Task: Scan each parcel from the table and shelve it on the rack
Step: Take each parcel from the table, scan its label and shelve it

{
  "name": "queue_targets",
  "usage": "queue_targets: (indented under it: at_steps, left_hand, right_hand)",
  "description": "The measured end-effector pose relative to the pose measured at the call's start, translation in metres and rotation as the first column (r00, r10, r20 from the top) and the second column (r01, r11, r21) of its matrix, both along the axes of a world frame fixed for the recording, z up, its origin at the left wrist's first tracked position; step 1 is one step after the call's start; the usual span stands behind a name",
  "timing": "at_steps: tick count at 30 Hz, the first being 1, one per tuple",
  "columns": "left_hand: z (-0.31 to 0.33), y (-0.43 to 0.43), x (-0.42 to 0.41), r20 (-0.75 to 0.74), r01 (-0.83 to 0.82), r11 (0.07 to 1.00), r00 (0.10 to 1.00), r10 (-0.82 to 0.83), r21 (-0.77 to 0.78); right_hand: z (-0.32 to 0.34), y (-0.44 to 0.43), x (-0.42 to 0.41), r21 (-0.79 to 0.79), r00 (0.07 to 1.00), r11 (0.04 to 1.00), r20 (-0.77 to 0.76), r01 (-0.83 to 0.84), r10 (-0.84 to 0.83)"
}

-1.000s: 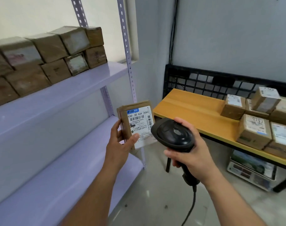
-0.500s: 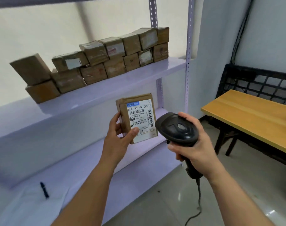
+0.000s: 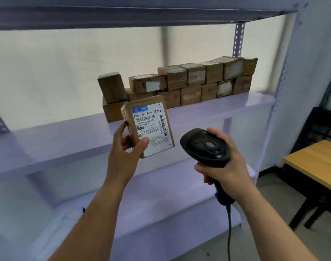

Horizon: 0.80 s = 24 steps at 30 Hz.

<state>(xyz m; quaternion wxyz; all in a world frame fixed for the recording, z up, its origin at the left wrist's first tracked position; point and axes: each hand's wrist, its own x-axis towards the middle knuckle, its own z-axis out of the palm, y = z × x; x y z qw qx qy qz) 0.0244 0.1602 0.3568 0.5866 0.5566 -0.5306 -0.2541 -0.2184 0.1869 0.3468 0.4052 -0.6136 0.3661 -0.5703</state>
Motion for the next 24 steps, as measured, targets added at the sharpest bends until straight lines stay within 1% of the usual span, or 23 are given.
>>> queue_targets:
  at_steps: [4, 8, 11, 15, 18, 22, 24]
  left_hand:
    - [0.012, -0.017, 0.069, -0.010, -0.134, 0.991, 0.991, 0.134, 0.017]
    - [0.018, -0.050, 0.133, -0.003, -0.253, 0.964, 0.967, 0.254, 0.076]
    - [0.022, -0.081, 0.170, 0.017, -0.297, 0.948, 0.955, 0.297, 0.112]
    - [0.024, -0.118, 0.203, 0.084, -0.338, 0.927, 0.941, 0.328, 0.162]
    - [0.025, -0.135, 0.216, 0.172, -0.341, 0.925, 0.934, 0.314, 0.165]
    - [0.026, -0.142, 0.219, 0.346, -0.238, 0.959, 0.922, 0.173, 0.154]
    - [0.024, -0.148, 0.222, 0.387, -0.233, 0.959, 0.909, 0.157, 0.159]
  right_hand:
    - [0.002, -0.028, 0.054, -0.007, 0.997, 0.998, -0.040, -0.065, 0.065]
    - [0.003, -0.053, 0.100, 0.005, 0.991, 0.994, -0.078, -0.105, 0.105]
    - [0.005, -0.073, 0.126, 0.006, 0.989, 0.993, -0.087, -0.116, 0.116]
    - [0.007, -0.096, 0.150, 0.003, 0.991, 0.995, -0.093, -0.099, 0.099]
    - [0.008, -0.108, 0.164, 0.003, 0.993, 0.997, -0.088, -0.082, 0.082]
    - [0.006, -0.119, 0.176, -0.015, 0.995, 0.998, -0.083, -0.059, 0.057]
    - [0.006, -0.124, 0.182, -0.022, 0.995, 0.998, -0.088, -0.053, 0.051]
